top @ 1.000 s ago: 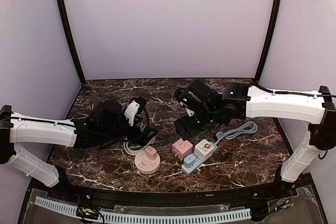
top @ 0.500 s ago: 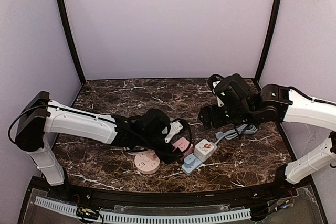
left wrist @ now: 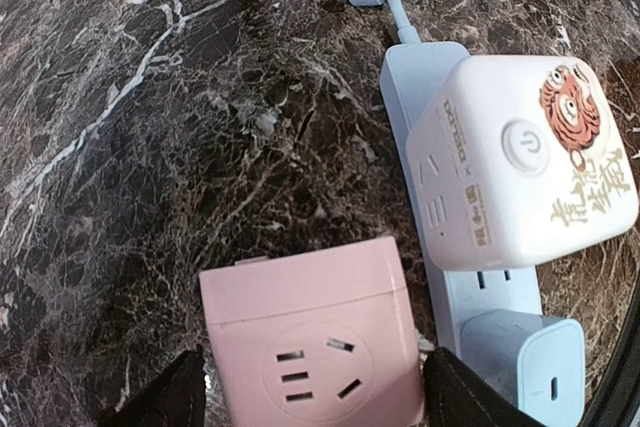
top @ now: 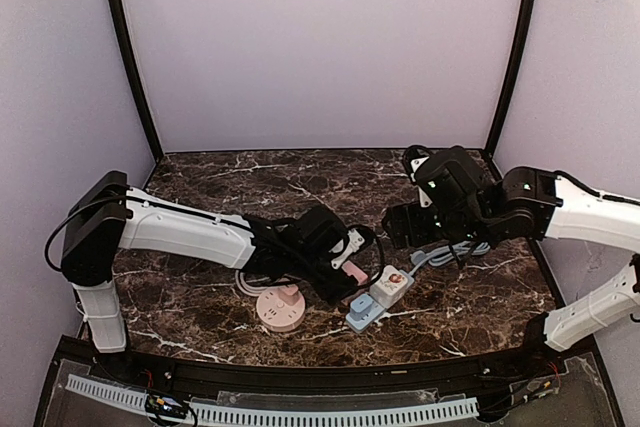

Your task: Insert the plug

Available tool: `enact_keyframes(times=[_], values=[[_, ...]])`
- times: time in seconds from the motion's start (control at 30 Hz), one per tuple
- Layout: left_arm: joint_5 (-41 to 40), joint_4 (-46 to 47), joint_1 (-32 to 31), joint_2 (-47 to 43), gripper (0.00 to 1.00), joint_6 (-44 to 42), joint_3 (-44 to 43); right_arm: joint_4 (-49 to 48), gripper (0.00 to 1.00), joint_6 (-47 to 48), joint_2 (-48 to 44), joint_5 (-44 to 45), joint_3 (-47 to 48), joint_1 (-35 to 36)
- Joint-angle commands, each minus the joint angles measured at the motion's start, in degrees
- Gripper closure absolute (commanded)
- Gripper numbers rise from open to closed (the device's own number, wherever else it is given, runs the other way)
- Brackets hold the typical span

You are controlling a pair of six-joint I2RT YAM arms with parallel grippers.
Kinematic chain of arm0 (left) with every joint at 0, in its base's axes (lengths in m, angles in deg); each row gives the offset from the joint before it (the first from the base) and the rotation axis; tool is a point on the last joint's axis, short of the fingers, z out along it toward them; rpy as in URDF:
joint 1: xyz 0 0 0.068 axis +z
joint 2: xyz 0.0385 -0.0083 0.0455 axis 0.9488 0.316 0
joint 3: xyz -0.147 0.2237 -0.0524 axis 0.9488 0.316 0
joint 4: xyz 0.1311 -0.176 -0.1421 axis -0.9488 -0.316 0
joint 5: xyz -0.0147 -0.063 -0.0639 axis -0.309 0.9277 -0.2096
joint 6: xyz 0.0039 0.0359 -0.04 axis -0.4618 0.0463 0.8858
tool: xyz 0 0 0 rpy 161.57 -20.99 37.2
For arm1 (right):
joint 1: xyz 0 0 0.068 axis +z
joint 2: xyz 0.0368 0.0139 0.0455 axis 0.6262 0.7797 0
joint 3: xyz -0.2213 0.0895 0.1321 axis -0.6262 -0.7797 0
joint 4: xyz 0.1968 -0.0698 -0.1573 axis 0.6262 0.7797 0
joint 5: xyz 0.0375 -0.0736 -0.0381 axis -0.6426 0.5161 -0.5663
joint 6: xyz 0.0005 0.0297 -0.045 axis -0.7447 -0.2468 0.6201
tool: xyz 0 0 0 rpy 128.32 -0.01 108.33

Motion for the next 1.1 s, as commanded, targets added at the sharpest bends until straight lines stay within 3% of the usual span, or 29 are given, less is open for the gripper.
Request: enact_keyframes(times=[0.0, 0.17, 0.33, 0.5, 0.8, 0.97, 1.07], values=[[-1.07, -1.97, -0.26, 1.34, 0.29, 1.07, -2.07, -1.82, 0.12, -0.14, -1.42, -0.22, -0.83, -0.24], [-0.17, -2.06, -0.27, 2.38, 0.38, 1.46, -2.35, -1.85, 0.12, -0.21, -1.89, -0.43, -0.84, -0.34], [0.02, -0.75, -0.26, 1.71, 0.58, 1.17, -0.56, -2.18, 0.12, -0.3, -2.73, -0.43, -1.5, -0.34], [-1.27, 5.19, -0.26, -3.27, 0.69, -1.36, 3.66, -2.66, 0.12, -0.02, -3.06, -1.03, -1.16, -0.28], [0.46, 24.0, -0.27, -17.5, 0.73, -8.76, 18.07, -6.28, 0.12, 2.78, -3.99, -9.27, -0.23, -0.26], [6.22, 32.59, -0.26, -23.05, 0.71, -13.75, 25.66, -7.93, 0.08, 4.4, -2.69, -18.8, -0.04, -0.26], [8.63, 35.74, -0.27, -25.98, 0.71, -16.78, 29.43, -8.73, 0.02, 4.89, -1.49, -26.42, 0.0, -0.22]])
